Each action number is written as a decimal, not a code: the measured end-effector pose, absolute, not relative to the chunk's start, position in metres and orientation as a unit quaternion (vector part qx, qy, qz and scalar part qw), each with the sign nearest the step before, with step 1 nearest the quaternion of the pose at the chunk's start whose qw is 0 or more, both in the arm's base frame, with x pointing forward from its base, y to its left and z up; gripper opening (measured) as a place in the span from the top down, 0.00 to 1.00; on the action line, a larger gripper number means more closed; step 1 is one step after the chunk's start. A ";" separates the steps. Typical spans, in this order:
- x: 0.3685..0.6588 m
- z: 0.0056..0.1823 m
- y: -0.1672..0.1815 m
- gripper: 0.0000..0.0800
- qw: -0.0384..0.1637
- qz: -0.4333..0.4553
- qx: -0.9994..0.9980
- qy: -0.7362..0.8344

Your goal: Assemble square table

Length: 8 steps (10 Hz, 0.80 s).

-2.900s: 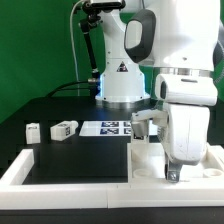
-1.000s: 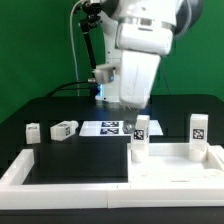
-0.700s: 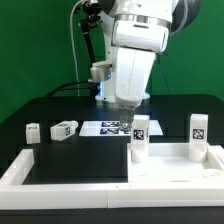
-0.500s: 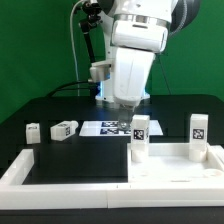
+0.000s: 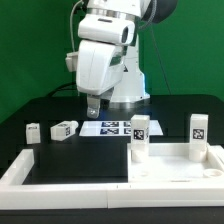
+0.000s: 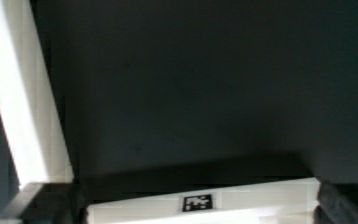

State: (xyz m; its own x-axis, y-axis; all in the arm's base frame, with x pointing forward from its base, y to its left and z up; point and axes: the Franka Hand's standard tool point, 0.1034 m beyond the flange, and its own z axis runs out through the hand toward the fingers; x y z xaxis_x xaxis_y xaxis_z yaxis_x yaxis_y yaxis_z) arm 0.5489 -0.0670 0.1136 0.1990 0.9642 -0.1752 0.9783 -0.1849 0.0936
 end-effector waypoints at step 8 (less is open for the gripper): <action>0.509 0.114 -0.101 0.19 0.058 -0.042 0.906 0.418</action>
Offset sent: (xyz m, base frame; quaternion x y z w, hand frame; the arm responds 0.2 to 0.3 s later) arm -0.0587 -0.0508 0.0034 0.1080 0.0235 0.2129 0.9708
